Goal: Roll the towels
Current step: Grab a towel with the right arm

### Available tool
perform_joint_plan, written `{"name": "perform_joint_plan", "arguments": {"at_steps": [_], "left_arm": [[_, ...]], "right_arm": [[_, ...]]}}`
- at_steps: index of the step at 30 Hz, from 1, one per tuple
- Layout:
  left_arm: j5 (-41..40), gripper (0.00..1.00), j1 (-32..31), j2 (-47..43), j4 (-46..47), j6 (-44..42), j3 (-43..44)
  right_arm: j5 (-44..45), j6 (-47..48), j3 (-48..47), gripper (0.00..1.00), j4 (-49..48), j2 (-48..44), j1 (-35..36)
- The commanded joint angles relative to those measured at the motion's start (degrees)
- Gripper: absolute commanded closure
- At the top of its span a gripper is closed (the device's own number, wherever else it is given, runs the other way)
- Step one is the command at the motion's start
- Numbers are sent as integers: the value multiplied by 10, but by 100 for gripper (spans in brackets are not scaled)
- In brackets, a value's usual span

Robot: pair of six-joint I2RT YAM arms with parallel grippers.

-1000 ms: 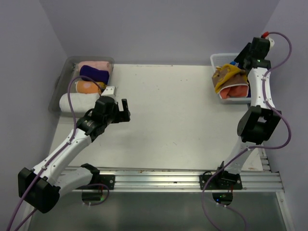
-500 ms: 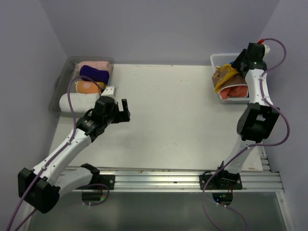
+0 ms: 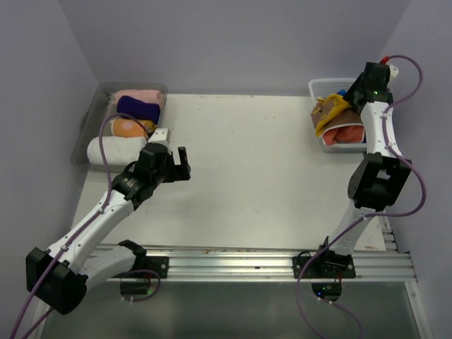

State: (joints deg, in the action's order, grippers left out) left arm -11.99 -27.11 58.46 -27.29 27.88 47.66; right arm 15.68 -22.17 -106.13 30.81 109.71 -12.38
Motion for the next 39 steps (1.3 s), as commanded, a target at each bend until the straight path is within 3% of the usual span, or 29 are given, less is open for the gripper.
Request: {"name": "perform_joint_plan", "arguments": {"at_steps": [1,3,5,8,9,20,22,23,25,26,29,39], "left_arm": [[-6,1,0,2,13,-8,7],[-6,0,0,3,13,-8,7],[-5,0,0,4,13,-6,6],[-5,0,0,4,14,-5,5],[-4,0,0,5,14,-5,5],[-8,0,0,3,11,-5,6],[-8,1,0,4,11,-5,5],[-8,0,0,5,10,-5,5],[-10,0,0,5,8,-6,5],[-11,0,0,4,7,-6,6],[-12,0,0,5,8,-6,8],[-6,0,0,14,10,-6,18]], "right_arm": [[8,-1,-36,44,6,15,-1],[9,-2,-47,59,8,17,-1],[2,-2,-57,64,8,18,-3],[-6,-3,-77,58,21,26,-3],[-6,-5,-79,46,24,27,-2],[-11,-22,-22,41,7,22,-2],[-16,-23,-18,48,3,23,-2],[-16,-23,-21,60,4,25,-2],[-14,-23,-28,72,6,25,-2],[-11,-24,-30,85,7,24,-2],[0,-23,-34,100,1,9,-2],[-3,-35,-62,100,-27,-74,-2]]}}
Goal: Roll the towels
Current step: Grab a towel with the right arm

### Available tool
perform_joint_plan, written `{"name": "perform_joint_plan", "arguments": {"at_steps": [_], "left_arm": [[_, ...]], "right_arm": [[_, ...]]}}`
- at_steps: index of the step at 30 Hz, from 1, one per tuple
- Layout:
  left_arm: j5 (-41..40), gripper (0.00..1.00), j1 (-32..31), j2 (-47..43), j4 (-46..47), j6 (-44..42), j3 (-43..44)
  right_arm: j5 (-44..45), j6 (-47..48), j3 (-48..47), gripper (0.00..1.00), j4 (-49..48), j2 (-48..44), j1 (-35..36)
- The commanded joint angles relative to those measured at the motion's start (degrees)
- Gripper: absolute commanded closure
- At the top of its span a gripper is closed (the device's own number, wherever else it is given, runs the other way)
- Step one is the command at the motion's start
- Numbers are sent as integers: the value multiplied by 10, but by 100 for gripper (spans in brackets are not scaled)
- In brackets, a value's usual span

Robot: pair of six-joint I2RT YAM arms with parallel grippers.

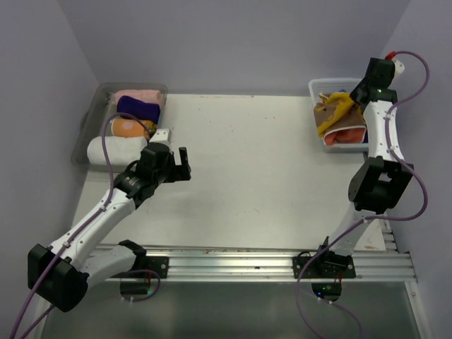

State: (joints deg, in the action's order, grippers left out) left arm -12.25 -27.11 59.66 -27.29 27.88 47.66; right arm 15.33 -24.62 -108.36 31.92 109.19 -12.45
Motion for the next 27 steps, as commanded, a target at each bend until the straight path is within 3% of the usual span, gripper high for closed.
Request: {"name": "perform_joint_plan", "arguments": {"at_steps": [1,10,16,20,21,27], "left_arm": [[-2,1,0,3,11,-6,19],[1,0,0,5,12,-5,20],[2,0,0,3,13,-5,18],[2,0,0,0,13,-5,19],[2,0,0,0,12,-5,20],[-4,0,0,-2,8,0,24]], "right_arm": [[-4,-13,-48,100,-36,-74,-1],[-78,-41,-146,100,-40,-108,0],[-90,-41,-229,100,-19,-80,0],[-151,-53,-253,100,-25,-75,1],[-206,-51,-256,100,-28,-76,3],[-254,9,-278,100,3,-117,79]]}}
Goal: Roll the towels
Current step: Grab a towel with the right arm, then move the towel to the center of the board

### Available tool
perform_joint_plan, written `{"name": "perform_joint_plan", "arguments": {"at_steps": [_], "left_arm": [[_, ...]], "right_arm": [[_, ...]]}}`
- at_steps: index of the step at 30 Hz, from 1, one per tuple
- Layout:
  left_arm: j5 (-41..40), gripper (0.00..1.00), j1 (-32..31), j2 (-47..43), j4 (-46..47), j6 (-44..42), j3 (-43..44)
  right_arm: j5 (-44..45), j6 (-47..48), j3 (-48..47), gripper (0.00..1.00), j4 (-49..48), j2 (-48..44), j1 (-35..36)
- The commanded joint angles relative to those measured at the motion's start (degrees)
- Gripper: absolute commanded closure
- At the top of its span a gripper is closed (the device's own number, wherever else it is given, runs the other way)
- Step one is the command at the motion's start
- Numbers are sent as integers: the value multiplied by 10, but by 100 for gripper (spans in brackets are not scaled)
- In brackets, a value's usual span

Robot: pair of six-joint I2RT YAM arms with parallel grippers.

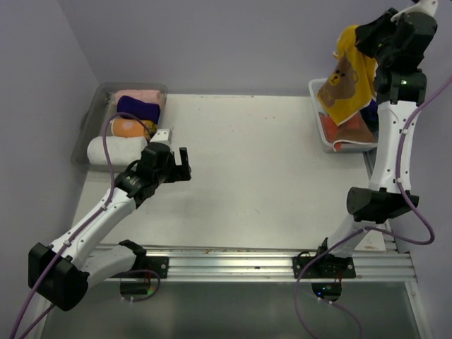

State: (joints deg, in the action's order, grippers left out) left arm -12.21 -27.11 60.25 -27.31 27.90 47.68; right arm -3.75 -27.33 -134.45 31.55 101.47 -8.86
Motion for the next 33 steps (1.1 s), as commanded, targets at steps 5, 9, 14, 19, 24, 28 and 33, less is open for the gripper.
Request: {"name": "perform_joint_plan", "arguments": {"at_steps": [5,9,14,19,24,28,33], "left_arm": [[-37,0,0,-9,-18,3,51],[-70,0,2,-13,-47,-3,94],[-63,0,4,3,-40,-10,121],[-6,0,4,45,-22,-8,121],[66,1,-3,57,-16,7,87],[119,5,-47,50,15,43,30],[82,9,-164,125,13,116,3]], "right_arm": [[-60,30,166,100,-56,-152,138],[-69,-27,325,100,-110,-237,183],[-24,-70,503,100,-148,-268,279],[8,-56,525,56,-114,-174,313],[69,-3,516,44,-31,-124,313],[92,4,616,42,-39,-158,298],[79,-12,732,43,-45,-205,290]]}}
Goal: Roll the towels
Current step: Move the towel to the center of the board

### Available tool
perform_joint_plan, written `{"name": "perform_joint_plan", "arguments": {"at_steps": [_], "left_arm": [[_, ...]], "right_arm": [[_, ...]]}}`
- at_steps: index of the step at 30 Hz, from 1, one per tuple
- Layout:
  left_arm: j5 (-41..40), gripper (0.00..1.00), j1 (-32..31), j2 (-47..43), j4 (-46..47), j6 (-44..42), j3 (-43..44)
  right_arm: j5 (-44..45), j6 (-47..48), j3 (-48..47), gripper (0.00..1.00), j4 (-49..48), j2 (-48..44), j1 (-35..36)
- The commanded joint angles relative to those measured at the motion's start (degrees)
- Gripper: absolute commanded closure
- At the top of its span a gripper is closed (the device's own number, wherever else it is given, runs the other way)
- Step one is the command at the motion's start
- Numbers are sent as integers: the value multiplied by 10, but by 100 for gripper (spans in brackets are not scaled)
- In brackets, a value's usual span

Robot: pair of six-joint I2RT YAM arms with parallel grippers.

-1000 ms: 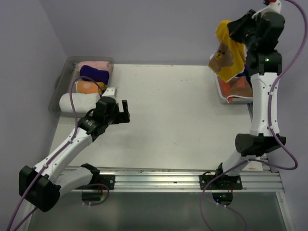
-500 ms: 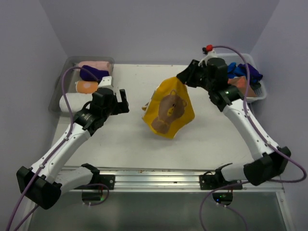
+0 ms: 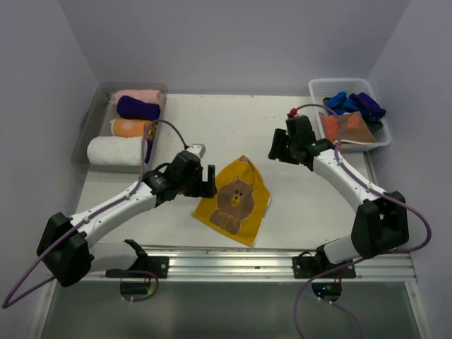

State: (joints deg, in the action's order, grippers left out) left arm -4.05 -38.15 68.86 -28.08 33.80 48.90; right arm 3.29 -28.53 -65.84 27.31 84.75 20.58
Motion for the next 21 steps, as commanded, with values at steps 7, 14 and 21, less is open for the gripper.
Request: {"name": "perform_joint_plan", "arguments": {"at_steps": [7,14,21], "left_arm": [[-46,34,-105,158,40,104,-22],[-68,100,-84,247,18,62,26],[-88,100,52,267,0,-14,79]], "right_arm": [[-7,-27,143,43,-16,-96,-3],[2,-20,150,43,-8,-104,-3],[-6,-23,192,42,-18,-117,-3]]}}
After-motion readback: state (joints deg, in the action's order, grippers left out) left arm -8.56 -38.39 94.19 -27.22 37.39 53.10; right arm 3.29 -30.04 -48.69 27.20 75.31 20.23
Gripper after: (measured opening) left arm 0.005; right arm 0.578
